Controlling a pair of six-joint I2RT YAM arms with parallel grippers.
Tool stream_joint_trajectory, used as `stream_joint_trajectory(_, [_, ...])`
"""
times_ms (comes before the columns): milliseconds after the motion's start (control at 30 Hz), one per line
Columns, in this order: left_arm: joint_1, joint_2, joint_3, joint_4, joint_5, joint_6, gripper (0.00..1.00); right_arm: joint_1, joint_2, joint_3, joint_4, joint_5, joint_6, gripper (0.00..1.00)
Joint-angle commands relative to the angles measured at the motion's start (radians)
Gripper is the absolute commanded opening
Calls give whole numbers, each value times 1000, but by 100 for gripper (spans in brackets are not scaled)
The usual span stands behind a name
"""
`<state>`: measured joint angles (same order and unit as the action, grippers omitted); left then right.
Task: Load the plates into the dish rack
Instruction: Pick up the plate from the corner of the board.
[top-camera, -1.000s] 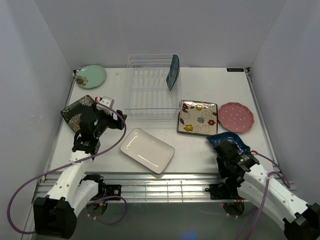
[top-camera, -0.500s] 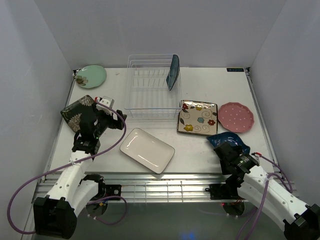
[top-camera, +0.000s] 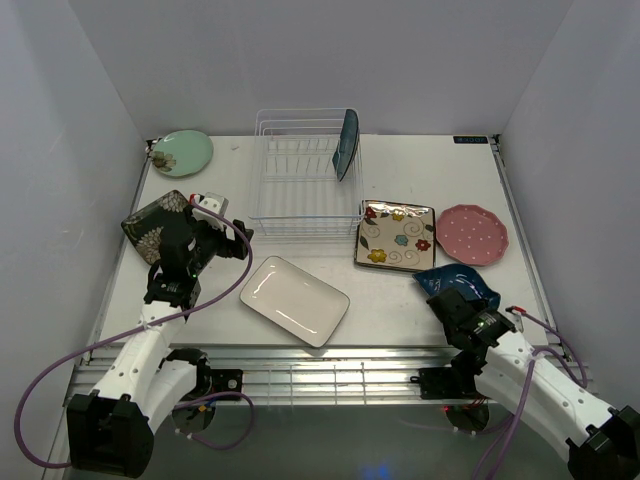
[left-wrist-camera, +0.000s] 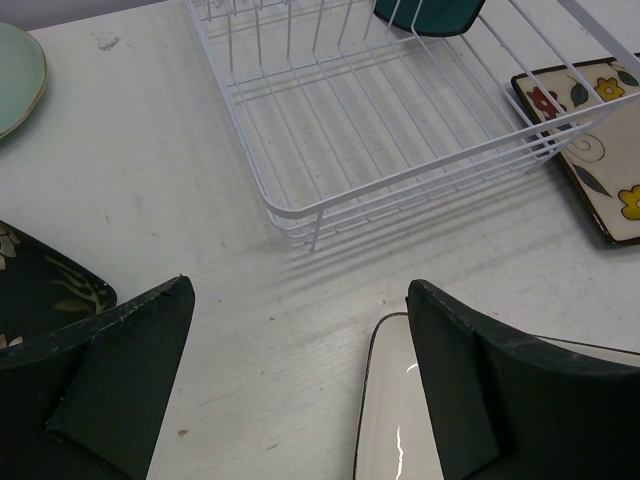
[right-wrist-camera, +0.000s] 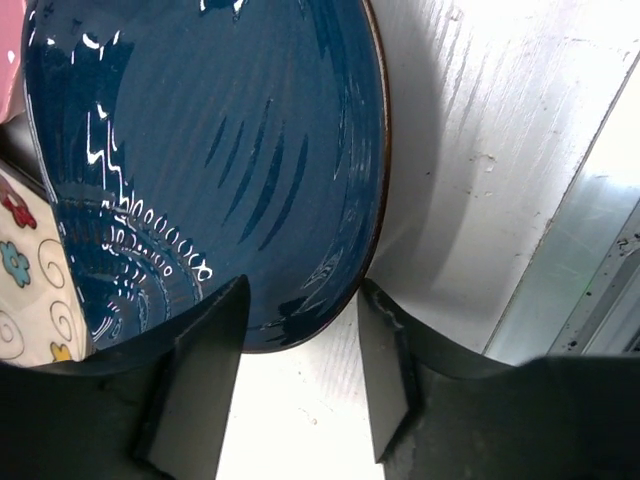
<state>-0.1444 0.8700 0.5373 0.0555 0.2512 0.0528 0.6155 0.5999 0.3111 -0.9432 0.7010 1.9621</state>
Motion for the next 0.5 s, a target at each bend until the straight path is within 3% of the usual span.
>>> stream_joint_trajectory(0, [-3, -5, 16, -3, 0, 7, 98, -2, 31, -12, -6, 58, 327, 52])
stream_joint_trajectory(67, [-3, -5, 16, -3, 2, 7, 98, -2, 52, -13, 17, 60, 325, 49])
stream_joint_trajectory(167, [-3, -5, 16, -5, -1, 7, 98, -2, 81, -17, 35, 57, 330, 30])
stream_joint_trajectory(367, [-3, -3, 16, -3, -3, 7, 98, -2, 100, -30, 66, 60, 340, 26])
stream_joint_trajectory(467, [-1, 0, 16, -3, -1, 7, 98, -2, 94, -38, 72, 63, 348, 11])
